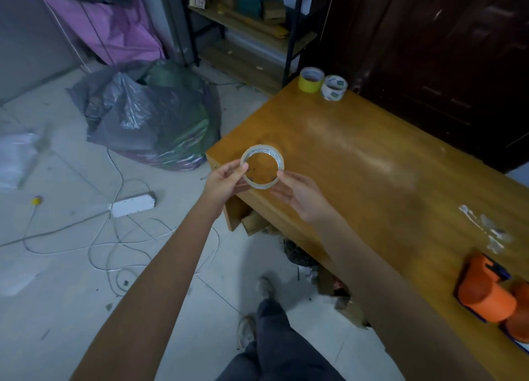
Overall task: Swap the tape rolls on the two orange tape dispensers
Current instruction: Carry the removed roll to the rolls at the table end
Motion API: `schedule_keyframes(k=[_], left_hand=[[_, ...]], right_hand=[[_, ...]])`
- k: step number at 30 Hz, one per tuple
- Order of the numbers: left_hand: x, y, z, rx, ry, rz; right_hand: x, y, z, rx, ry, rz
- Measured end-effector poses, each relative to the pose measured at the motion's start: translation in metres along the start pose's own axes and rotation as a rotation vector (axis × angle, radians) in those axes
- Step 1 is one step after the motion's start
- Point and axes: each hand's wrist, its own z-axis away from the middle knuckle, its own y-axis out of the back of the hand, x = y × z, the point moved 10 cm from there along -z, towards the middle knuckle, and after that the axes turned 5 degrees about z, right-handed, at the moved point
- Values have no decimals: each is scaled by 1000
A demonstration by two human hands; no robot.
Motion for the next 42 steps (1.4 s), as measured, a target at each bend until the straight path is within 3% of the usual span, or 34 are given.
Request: schedule_keyframes(k=[9, 23, 30, 34, 38, 42], left_hand=[[24, 11, -88, -14, 11, -57], [69, -32, -222, -112, 56, -158], [63, -76, -285, -243, 146, -190], [53, -95, -321, -266, 204, -218], [51, -108, -358, -273, 136, -408], [53, -118, -385, -300, 37, -587]], right_hand=[[-34, -11, -88, 12, -19, -3], [-103, 13, -189, 156, -15, -108], [-118, 48, -216, 436, -44, -219], [-130, 64, -225, 619, -24, -88], [-136, 78, -244, 821, -67, 5], [-135, 83, -266, 916, -124, 64]])
